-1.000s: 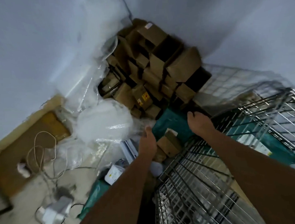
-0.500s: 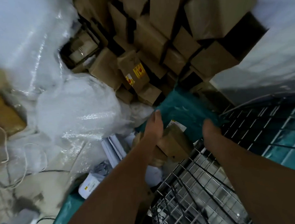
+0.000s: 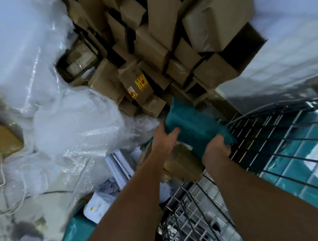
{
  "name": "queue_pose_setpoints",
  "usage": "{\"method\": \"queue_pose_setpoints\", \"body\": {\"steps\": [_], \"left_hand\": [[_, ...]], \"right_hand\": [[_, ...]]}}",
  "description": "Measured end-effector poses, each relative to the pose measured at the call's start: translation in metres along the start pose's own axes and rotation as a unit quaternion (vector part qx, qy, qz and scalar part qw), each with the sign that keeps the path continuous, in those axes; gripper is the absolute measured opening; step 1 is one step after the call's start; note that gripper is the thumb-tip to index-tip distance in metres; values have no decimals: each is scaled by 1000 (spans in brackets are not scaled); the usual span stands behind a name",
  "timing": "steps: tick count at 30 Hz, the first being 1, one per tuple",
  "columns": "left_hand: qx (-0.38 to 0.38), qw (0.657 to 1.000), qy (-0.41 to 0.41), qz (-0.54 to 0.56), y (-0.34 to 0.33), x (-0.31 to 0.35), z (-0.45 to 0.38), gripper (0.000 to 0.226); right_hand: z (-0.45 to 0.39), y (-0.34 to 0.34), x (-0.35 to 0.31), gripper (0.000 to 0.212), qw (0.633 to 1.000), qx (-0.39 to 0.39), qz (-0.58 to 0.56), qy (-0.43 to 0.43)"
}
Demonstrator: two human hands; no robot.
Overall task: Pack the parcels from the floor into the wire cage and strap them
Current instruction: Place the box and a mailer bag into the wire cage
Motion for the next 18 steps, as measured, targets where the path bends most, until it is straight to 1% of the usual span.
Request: {"method": "queue_pose_setpoints", "body": {"steps": [2,5,8,9,12,16,17,18], "left_hand": [[7,1000,-16,4,11,3,24,69],[18,998,-34,49,30,14,56,53],[53,995,-32,79,54,36,99,51],[66,993,-28,90,62,43,112,53],[113,988,-25,102,85,77,166,74],[207,972,-46,97,126,151,253,81],[202,969,-61,128,135,171,272,80],[165,967,-85,177,141,191,287,77]], "right_hand": [[15,12,-13,64,999,7,34,40],[36,21,-47,70,990,-37,100,88],[66,24,-97,71,980,-88,113,138],[78,24,-115,71,974,-104,118,163],[128,29,-186,76,938,-151,163,265],[207,43,-311,84,884,-193,166,391],[219,48,-347,82,873,-208,149,415],[226,52,-380,78,866,-242,118,422]]}}
Point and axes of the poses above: each hand's wrist, its own z-axis away from the middle knuckle, its own y-axis out of the back of the hand, x = y × z, the point moved 7 cm from there along -z, towards the middle knuckle, and after that the axes turned 14 degrees about y, right-handed, at the moved point
